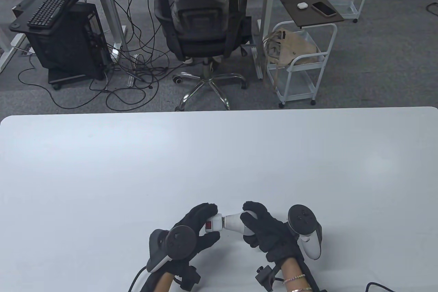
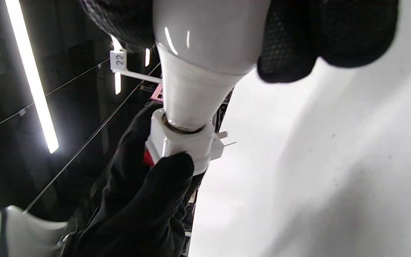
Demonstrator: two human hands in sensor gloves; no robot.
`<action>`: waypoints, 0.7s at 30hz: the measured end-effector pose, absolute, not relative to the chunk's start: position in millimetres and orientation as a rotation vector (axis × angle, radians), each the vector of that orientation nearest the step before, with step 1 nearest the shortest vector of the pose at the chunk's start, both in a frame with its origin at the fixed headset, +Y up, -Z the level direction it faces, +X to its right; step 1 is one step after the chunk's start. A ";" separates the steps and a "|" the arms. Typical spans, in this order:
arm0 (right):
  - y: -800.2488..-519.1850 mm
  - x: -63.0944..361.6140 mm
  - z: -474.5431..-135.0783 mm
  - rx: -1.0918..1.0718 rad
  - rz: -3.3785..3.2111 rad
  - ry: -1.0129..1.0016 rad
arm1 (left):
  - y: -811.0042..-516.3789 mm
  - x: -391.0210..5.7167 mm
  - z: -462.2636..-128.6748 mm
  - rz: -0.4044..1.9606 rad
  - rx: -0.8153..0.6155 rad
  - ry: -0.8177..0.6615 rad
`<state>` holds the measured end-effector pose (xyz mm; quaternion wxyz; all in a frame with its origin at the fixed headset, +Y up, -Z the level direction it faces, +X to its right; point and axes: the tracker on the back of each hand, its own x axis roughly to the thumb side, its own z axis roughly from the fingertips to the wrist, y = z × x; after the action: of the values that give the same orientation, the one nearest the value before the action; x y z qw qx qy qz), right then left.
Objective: Unscrew light bulb from socket
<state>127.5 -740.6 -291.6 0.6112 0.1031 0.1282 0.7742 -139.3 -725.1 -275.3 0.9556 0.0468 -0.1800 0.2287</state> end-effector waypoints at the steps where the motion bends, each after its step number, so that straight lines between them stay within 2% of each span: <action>1: -738.6 127.8 -291.5 0.242 1.808 0.285 | -726.7 -140.0 -276.0 0.489 0.086 -0.369; 7: -742.4 128.1 -292.6 0.268 1.716 0.356 | -728.0 -140.0 -276.6 0.485 0.086 -0.357; 15: -737.3 131.6 -289.2 0.167 1.901 0.282 | -731.3 -139.0 -276.0 0.507 0.073 -0.365; 21: -737.2 131.7 -290.7 0.306 1.778 0.327 | -732.0 -140.9 -276.4 0.513 0.070 -0.362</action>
<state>131.7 -737.2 -290.7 0.6084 0.1326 0.1414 0.7696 -140.9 -732.0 -276.4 0.9505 0.0344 -0.1779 0.2523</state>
